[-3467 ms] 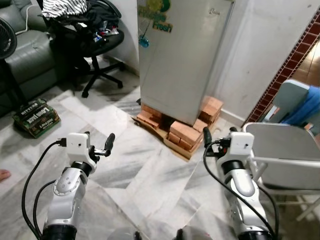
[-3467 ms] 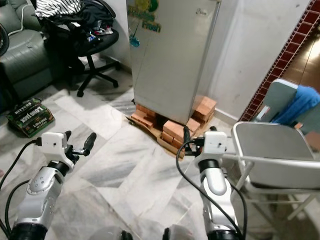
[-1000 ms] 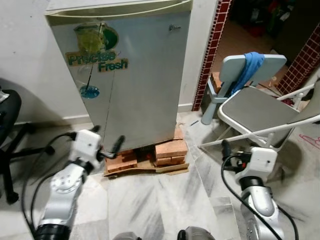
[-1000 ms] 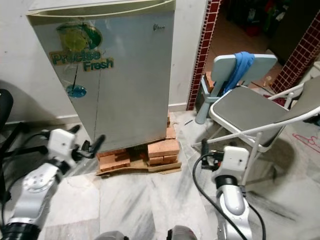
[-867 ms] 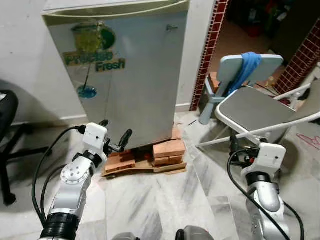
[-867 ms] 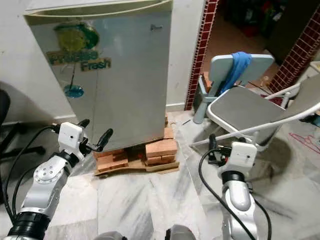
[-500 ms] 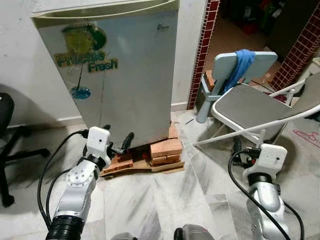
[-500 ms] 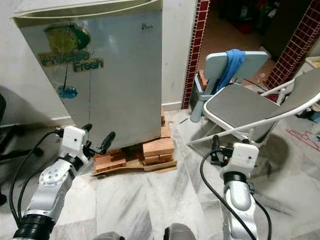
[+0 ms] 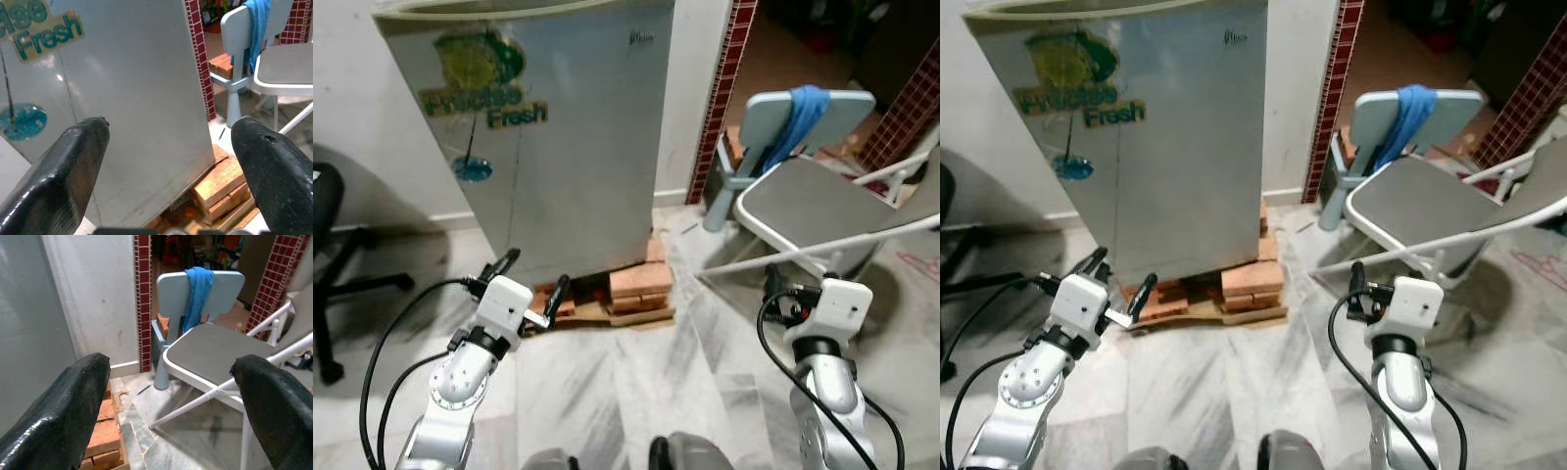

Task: Restocking fridge

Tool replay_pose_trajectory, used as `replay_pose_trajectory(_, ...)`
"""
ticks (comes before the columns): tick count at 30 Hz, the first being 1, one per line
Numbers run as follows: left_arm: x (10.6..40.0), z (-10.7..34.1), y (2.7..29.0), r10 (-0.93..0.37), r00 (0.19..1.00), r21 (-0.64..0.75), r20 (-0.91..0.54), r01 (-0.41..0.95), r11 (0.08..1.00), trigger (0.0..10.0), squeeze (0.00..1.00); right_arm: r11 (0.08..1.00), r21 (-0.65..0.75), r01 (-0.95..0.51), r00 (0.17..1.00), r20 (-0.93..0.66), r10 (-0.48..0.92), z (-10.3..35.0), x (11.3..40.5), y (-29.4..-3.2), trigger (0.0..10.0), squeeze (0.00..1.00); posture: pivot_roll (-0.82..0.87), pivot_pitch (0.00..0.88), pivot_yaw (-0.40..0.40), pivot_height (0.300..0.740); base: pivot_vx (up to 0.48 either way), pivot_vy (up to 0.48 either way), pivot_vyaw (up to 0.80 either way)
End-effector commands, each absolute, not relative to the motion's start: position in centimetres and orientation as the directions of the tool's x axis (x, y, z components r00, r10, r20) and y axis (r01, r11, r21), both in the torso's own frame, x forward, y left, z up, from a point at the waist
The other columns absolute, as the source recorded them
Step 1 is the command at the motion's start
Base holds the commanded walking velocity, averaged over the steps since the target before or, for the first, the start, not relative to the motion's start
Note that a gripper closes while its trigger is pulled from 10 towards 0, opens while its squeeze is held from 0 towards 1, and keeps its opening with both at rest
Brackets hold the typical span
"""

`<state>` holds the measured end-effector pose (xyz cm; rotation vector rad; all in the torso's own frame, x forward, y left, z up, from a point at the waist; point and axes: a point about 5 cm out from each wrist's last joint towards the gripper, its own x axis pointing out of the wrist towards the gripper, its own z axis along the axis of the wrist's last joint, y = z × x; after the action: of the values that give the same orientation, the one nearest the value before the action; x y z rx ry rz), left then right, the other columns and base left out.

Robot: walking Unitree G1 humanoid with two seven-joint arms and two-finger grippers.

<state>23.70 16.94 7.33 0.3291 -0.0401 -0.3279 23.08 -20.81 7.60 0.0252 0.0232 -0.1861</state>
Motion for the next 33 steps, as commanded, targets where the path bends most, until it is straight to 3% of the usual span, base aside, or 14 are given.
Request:
replay_pose_trajectory(1,23.4,7.3,17.9,-0.269,0.963,0.339,-0.017,0.258,0.905,10.0,0.00,0.990,0.018,0.136,0.991,-0.004,-0.136,8.4,23.7,-20.2,10.0,0.00,-0.02,0.045,-0.055,0.740,0.000,0.000,0.00)
replay_pose_trajectory(5,23.3,7.0,18.6,-0.234,0.972,0.353,-0.022,0.226,0.908,10.0,0.00,0.994,0.019,0.110,0.994,-0.012,-0.110,8.4,23.9,-20.0,10.0,0.00,-0.01,0.036,-0.067,0.740,0.000,0.000,0.00)
replay_pose_trajectory(11,23.8,6.8,20.1,-0.187,0.980,0.267,-0.065,0.198,0.943,10.0,0.00,0.993,0.021,0.113,0.993,-0.020,-0.112,8.4,24.3,-20.2,10.0,0.00,0.00,0.031,-0.061,0.740,0.000,0.000,0.00)
replay_pose_trajectory(14,23.5,7.0,19.6,-0.183,0.980,0.172,-0.079,0.194,0.966,10.0,0.00,0.992,0.020,0.125,0.992,-0.024,-0.125,8.2,24.0,-20.4,10.0,0.00,0.00,0.023,-0.054,0.740,0.000,0.000,0.00)
replay_pose_trajectory(24,23.9,6.5,17.1,-0.234,0.968,0.149,-0.085,0.245,0.958,10.0,0.00,0.993,0.012,0.116,0.993,-0.017,-0.116,8.0,24.2,-19.9,10.0,0.00,-0.03,0.004,-0.027,0.740,0.000,0.000,-0.27)
replay_pose_trajectory(28,24.2,6.5,17.2,-0.215,0.973,0.140,-0.081,0.224,0.964,10.0,0.00,0.990,0.008,0.141,0.990,-0.013,-0.141,7.9,24.2,-20.4,10.0,0.00,-0.03,0.000,-0.016,0.740,0.000,0.000,-0.79)
replay_pose_trajectory(33,23.7,6.1,18.2,-0.170,0.981,0.138,-0.094,0.182,0.974,10.0,0.00,0.986,0.002,0.167,0.986,-0.022,-0.167,7.5,23.2,-20.9,10.0,0.00,-0.04,0.000,-0.015,0.740,0.000,0.000,0.00)
